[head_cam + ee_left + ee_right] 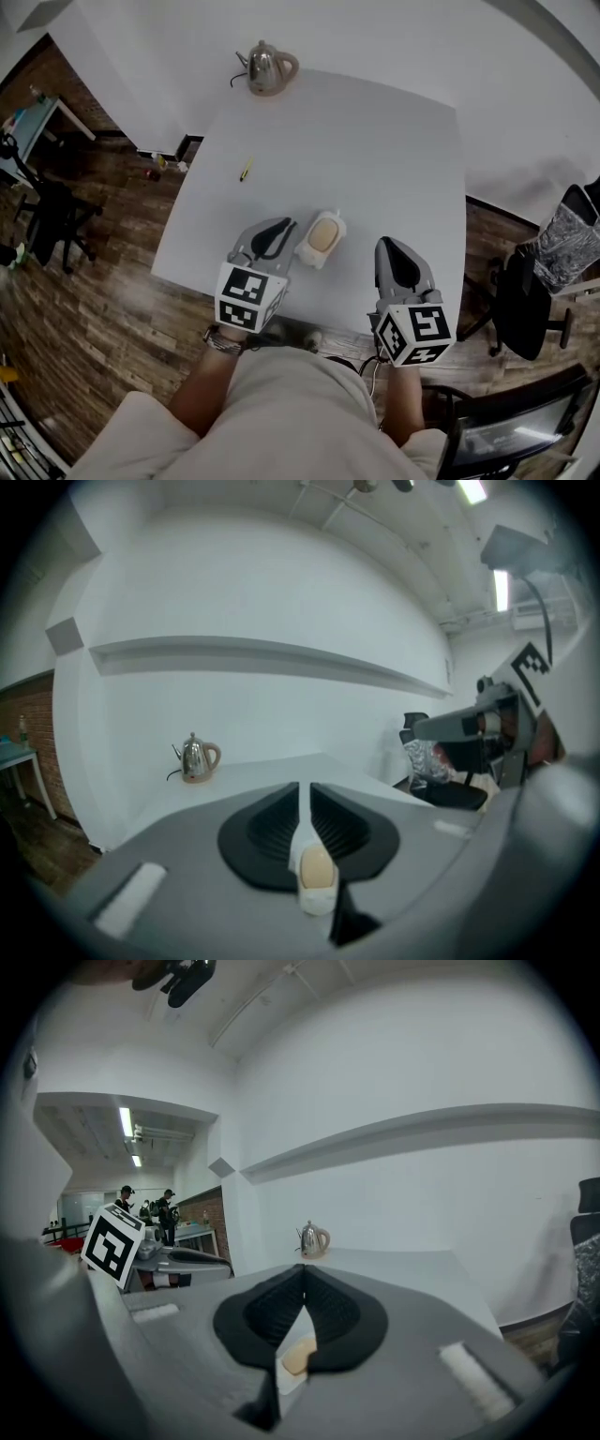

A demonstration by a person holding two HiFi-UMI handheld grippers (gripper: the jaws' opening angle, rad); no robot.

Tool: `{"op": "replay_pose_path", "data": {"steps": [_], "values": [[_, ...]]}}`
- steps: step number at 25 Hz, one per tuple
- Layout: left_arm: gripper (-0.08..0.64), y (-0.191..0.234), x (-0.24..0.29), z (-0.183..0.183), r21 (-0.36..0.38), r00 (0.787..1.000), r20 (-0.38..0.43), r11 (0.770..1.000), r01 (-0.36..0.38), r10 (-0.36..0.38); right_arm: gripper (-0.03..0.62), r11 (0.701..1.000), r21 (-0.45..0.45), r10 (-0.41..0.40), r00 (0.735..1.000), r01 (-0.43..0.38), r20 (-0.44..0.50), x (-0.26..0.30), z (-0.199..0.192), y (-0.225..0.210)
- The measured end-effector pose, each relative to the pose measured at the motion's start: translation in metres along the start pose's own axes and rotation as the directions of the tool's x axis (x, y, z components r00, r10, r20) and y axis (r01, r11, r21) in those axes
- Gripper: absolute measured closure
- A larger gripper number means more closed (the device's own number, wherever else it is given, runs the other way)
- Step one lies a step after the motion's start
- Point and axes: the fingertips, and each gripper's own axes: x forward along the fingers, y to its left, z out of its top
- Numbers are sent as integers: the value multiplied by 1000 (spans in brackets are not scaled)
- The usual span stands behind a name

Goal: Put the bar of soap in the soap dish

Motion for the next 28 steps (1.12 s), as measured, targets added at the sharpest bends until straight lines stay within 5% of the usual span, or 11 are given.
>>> {"op": "replay_pose_path", "data": {"steps": [17,28], "values": [[538,27,-18,53,135,991,131,991,16,-34,591,998,-48,-29,997,32,65,11,38,36],[548,31,-30,74,130,979,199,991,26,-51,591,991,-116,-51,994,62,96,10,55,43]]}}
